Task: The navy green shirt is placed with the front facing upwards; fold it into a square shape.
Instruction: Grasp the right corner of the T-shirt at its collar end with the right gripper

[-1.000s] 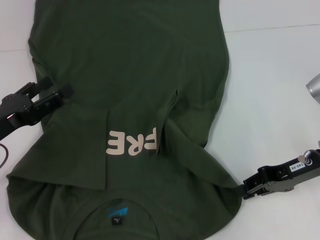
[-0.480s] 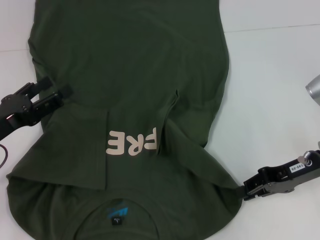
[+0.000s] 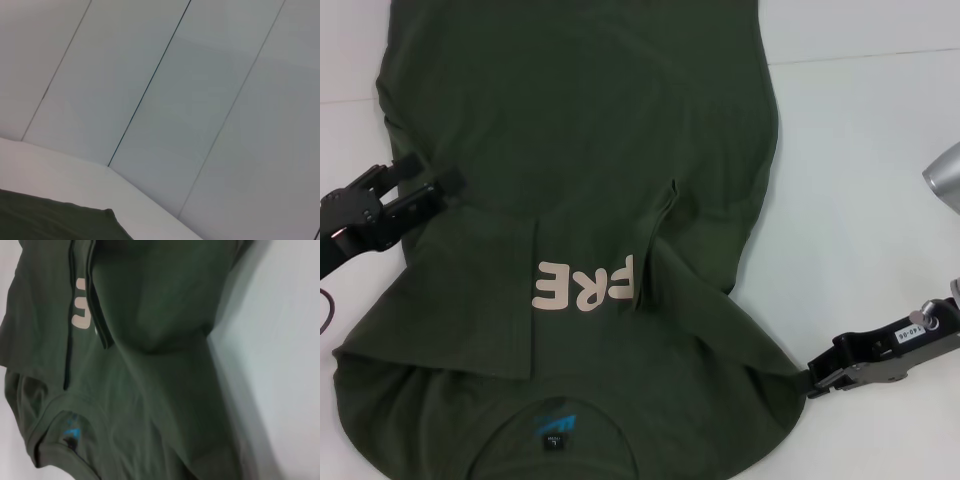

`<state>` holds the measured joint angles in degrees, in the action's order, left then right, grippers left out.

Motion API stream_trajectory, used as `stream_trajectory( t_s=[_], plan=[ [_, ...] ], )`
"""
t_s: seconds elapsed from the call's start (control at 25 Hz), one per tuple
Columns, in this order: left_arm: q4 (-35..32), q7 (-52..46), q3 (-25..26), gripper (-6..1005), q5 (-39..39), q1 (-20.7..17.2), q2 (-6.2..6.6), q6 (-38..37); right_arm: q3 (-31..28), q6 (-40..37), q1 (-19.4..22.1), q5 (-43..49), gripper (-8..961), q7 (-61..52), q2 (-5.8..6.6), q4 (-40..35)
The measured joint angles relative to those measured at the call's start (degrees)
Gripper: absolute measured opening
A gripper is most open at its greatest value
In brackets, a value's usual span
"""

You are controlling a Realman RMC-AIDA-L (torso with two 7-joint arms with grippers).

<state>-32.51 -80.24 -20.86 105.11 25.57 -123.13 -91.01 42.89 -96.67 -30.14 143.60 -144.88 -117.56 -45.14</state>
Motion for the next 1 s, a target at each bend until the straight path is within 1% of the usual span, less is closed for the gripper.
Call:
stream_trajectory(
  t_s=[0.32,0.44,0.68,0.84,1.0],
  plan=[
    [0.0,0.0,0.46,903,0.0,-0.13,0.07,0.05,0.06,0.88,-0.25,1.12,168,-0.45,-0.1,-0.29],
    [0.0,0.0,0.47,903,0.0,-0.16,0.09,0.05,0.01,1.06,-0.25,1.15,76,-0.4,-0.14,-0.32],
    [0.0,0.03,0.53,904,0.0,-0.17,0.09,0.05,0.06,1.6,-0.04,1.16,27,-0.2,-0.37,-0.75],
    [0.0,0.04,0.56,904,0.0,-0.18,0.09,0.05,-0.39,1.49,0.3,0.8,29,0.9,-0.57,-0.94],
    [0.0,0.04,0.84,904,0.0,-0.18,0.16,-0.13,-2.61,-0.45,0.66,0.17,28,3.39,-0.52,-0.94]
  ],
)
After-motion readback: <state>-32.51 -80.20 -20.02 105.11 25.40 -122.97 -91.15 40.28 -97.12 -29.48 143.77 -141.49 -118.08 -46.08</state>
